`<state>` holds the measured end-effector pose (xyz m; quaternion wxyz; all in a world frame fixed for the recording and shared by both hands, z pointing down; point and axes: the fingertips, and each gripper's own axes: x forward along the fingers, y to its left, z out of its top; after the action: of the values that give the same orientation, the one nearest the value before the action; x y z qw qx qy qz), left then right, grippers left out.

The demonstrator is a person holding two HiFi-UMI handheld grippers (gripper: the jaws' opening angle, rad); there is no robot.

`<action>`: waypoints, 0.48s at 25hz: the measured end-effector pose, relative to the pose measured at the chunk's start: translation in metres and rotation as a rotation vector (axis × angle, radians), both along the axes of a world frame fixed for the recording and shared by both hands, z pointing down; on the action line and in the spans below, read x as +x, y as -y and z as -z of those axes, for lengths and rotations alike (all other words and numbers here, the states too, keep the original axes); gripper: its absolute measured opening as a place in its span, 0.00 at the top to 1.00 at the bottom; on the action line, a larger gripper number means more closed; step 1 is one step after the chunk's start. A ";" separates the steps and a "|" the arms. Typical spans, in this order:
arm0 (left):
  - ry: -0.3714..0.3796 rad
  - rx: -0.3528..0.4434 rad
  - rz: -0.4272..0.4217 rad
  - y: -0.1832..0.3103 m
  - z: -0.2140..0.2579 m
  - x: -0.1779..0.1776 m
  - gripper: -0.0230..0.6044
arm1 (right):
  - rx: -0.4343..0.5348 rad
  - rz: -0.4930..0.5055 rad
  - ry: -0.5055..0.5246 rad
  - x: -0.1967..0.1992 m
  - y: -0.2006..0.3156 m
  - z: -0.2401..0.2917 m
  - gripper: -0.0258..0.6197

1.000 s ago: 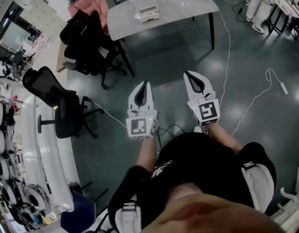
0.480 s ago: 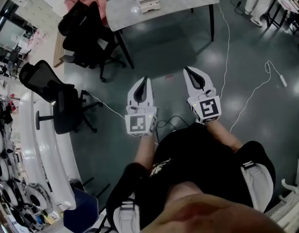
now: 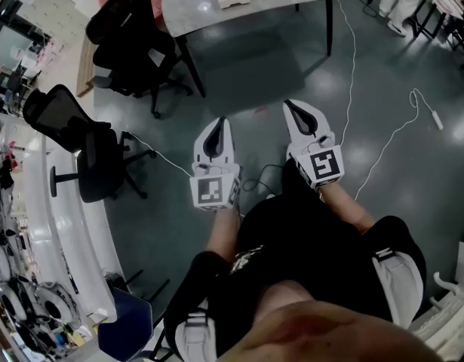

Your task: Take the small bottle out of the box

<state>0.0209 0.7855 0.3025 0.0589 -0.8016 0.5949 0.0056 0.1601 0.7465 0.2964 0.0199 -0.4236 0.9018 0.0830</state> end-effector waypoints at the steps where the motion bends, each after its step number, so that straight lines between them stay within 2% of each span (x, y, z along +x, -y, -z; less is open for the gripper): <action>1: -0.001 0.001 0.006 0.003 0.001 -0.003 0.94 | 0.004 -0.002 0.001 -0.001 0.006 0.002 0.97; 8: 0.012 0.008 0.031 0.022 0.002 -0.029 0.94 | -0.010 -0.018 0.020 -0.015 0.042 -0.002 0.97; 12: 0.029 0.006 0.030 0.041 -0.003 -0.032 0.94 | 0.024 -0.005 0.015 -0.021 0.058 0.002 0.97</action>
<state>-0.0112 0.7447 0.3059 0.0697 -0.7926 0.6057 -0.0051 0.1387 0.6885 0.2942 0.0316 -0.4261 0.8996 0.0908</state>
